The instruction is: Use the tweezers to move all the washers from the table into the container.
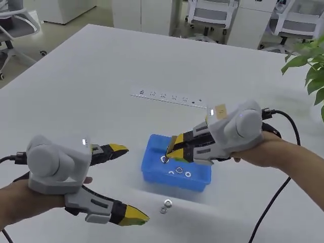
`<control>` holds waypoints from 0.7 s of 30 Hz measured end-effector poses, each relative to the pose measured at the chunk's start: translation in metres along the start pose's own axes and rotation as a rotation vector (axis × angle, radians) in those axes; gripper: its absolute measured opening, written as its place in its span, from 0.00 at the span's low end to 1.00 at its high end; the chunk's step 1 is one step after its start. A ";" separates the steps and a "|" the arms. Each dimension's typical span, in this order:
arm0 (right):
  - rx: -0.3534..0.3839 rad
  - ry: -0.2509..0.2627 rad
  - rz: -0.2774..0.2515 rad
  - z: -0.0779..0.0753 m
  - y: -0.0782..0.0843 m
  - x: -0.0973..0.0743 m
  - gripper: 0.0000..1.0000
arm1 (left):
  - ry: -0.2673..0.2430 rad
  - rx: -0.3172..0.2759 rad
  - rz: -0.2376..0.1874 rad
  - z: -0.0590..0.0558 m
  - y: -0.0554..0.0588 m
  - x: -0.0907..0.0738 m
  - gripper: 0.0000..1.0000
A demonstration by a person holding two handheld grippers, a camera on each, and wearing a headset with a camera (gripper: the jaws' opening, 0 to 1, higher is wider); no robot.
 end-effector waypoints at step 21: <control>0.028 -0.014 0.048 -0.022 0.031 0.036 0.07 | -0.011 -0.007 -0.007 0.018 0.000 -0.002 0.99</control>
Point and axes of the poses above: the centre of the closed fingertips' face, and the gripper's own axes: x roughly forward along the fingers, z roughly to its left, y roughly out of its underside, the point moved 1 cm from there along -x, roughly backward along the fingers, and after that the axes turned 13 degrees about z, right-handed, at the moved point
